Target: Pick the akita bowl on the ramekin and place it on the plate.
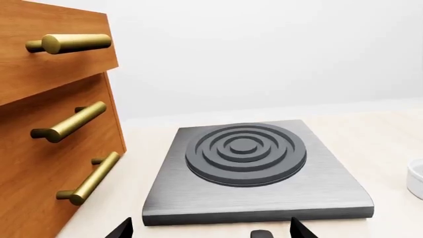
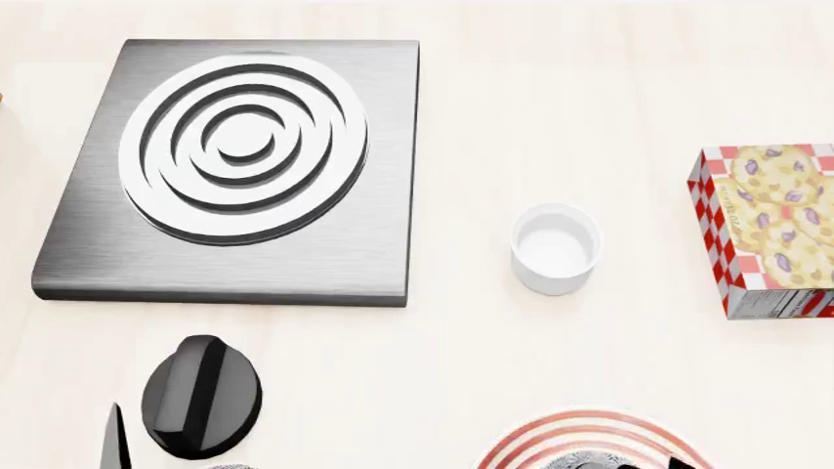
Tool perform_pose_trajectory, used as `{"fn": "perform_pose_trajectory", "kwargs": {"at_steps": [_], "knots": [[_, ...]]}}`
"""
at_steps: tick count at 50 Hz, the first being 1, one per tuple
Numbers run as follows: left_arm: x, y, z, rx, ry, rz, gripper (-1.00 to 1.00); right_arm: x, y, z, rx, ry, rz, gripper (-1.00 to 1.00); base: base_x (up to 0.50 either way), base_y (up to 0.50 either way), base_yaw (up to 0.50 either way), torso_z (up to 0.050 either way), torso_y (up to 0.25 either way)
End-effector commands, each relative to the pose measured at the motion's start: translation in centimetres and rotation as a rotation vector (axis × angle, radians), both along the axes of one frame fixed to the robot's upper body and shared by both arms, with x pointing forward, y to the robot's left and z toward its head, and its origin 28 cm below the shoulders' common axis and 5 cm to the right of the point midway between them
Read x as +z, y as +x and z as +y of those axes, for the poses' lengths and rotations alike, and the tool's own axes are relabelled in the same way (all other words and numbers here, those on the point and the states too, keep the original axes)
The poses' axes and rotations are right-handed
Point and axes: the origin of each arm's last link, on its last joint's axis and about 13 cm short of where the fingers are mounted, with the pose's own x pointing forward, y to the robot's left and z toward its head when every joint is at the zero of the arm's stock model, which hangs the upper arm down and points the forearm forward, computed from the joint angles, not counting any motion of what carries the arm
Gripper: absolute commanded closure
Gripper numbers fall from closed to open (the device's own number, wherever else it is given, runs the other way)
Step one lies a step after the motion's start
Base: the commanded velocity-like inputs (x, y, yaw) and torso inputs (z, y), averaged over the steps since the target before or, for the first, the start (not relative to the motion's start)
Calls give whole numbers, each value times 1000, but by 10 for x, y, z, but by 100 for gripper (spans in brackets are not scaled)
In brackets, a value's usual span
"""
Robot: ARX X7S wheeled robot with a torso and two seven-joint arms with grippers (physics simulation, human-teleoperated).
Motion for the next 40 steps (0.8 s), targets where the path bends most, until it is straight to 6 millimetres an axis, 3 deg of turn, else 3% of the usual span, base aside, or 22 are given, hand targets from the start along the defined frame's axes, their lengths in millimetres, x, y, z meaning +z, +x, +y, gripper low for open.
{"fn": "perform_pose_trajectory", "kwargs": {"at_steps": [1, 24, 40], "knots": [[0, 0, 0, 2, 1, -1, -100, 11, 1, 4, -1, 130, -125, -100, 0, 0, 0, 0, 0], [-1, 0, -1, -16, -2, -8, -100, 3, 17, 13, -192, 412, -473, -100, 0, 0, 0, 0, 0], [0, -1, 0, -22, -9, -15, -100, -13, 25, 25, -327, 620, -554, -100, 0, 0, 0, 0, 0]]}}
